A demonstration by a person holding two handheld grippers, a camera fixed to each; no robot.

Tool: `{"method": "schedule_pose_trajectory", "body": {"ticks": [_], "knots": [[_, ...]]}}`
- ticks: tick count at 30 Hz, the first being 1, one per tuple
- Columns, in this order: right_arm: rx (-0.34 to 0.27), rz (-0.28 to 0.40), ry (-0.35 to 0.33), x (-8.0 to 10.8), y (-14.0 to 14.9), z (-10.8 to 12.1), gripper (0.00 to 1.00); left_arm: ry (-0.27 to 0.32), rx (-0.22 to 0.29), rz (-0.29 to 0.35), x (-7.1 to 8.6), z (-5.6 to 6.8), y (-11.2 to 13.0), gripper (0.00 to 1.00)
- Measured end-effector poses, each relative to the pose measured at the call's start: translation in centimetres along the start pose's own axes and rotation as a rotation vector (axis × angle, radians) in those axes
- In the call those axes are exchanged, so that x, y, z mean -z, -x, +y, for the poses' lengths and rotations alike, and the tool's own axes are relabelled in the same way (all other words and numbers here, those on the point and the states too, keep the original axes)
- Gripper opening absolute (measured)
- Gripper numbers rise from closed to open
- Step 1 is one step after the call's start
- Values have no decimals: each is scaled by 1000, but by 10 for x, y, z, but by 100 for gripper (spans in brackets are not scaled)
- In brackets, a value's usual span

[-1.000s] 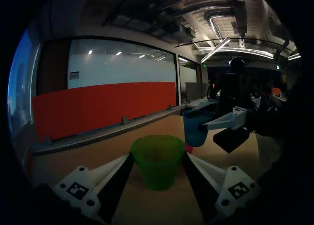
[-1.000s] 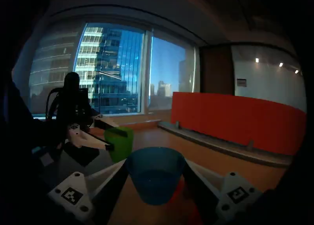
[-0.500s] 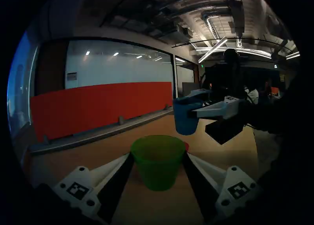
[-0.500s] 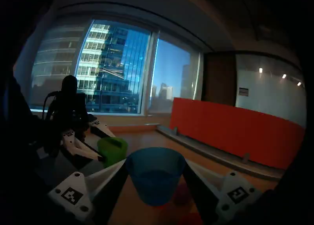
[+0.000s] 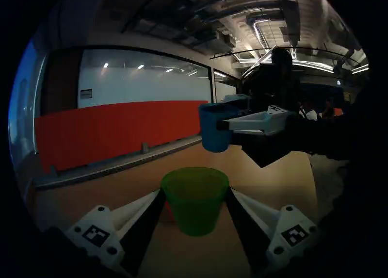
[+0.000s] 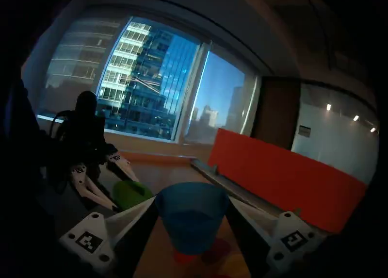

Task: Pour water

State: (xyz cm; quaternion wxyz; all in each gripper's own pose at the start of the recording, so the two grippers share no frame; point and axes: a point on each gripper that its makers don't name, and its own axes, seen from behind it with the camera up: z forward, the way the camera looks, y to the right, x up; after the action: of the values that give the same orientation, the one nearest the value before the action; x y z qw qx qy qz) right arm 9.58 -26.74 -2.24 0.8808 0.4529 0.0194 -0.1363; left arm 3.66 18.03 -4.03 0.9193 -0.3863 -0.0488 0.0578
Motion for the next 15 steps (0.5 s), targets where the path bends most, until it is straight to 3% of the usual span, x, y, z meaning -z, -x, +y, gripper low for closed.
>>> {"method": "schedule_pose_trajectory", "body": {"ticks": [15], "knots": [[185, 4, -5, -7, -35, 8, 92, 13, -1, 4, -5, 14, 3, 86]]}}
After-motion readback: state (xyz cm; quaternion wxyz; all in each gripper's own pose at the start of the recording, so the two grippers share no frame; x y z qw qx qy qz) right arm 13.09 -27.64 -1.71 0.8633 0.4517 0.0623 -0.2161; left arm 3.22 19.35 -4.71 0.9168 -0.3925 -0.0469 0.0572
